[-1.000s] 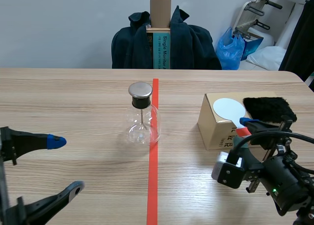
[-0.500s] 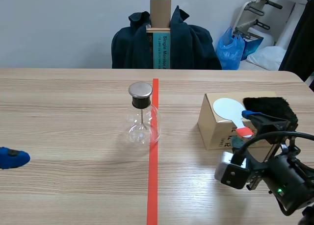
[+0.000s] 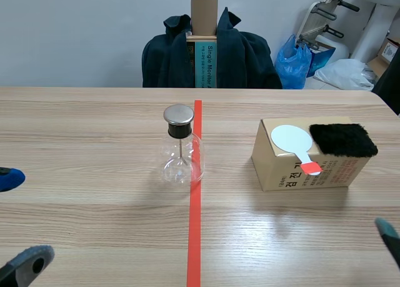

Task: Do the electroscope experiment.
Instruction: 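Return to the home posture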

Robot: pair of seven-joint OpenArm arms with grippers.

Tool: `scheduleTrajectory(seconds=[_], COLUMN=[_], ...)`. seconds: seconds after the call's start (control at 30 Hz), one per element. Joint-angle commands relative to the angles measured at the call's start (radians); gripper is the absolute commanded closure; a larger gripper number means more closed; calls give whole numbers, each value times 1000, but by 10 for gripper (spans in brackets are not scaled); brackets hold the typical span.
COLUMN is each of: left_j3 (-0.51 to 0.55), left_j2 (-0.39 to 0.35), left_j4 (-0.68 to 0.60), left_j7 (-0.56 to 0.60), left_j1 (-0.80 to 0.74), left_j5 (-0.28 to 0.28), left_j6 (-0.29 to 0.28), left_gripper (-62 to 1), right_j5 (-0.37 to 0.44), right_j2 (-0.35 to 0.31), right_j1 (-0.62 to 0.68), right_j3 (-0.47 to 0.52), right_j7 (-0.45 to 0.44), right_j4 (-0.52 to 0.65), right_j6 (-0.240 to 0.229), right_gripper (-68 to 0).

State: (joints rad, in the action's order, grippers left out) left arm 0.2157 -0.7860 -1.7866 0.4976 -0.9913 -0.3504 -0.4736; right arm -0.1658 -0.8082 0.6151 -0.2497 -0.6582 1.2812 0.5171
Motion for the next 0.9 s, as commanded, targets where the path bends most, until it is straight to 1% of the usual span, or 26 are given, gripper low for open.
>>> scheduleTrajectory(seconds=[0.0, 0.07, 0.17, 0.23, 0.27, 0.33, 0.43, 0.5, 0.57, 0.63, 0.7, 0.77, 0.83, 0.87], left_j3=[0, 0, 0, 0, 0, 0, 0, 0, 0, 0, 0, 0, 0, 0], left_j2=[7, 7, 7, 7, 7, 7, 7, 7, 7, 7, 7, 7, 7, 7], left_j4=[-17, -23, -31, -39, -44, -54, -59, -60, -60, -60, -60, -60, -61, -61], left_j7=[-27, -74, -123, -140, -145, -156, -159, -159, -159, -159, -159, -158, -158, -159], left_j1=[14, 26, 43, 47, 47, 47, 47, 47, 47, 47, 47, 47, 47, 47], left_j5=[-27, -66, -145, -199, -216, -228, -258, -260, -260, -260, -260, -260, -260, -260], left_j6=[6, 29, 61, 81, 90, 97, 104, 106, 114, 124, 124, 124, 124, 124], left_gripper=[-623, -623, -623, -623, -623, -623, -623, -623, -623, -623, -623, -623, -623, -623], right_j5=[99, 255, 466, 587, 641, 739, 821, 876, 927, 969, 996, 1008, 1008, 1006], right_j2=[-62, -123, -209, -258, -281, -322, -368, -389, -397, -396, -392, -371, -333, -310], right_j1=[-6, 14, 25, 25, 24, 21, 16, 15, 1, -27, -59, -90, -116, -122], right_j3=[26, 34, 48, 58, 63, 79, 108, 132, 154, 162, 162, 162, 161, 161], right_j7=[-31, -51, -71, -71, -70, -64, -50, -36, -15, 5, 38, 89, 140, 160], right_j4=[56, 92, 142, 176, 192, 231, 290, 334, 378, 422, 466, 502, 528, 536], right_j6=[9, 2, -29, -47, -56, -77, -92, -111, -148, -158, -195, -259, -319, -338], right_gripper=[-402, -402, -402, -402, -402, -402, -402, -402, -402, -402, -403, -405, -440, -457])
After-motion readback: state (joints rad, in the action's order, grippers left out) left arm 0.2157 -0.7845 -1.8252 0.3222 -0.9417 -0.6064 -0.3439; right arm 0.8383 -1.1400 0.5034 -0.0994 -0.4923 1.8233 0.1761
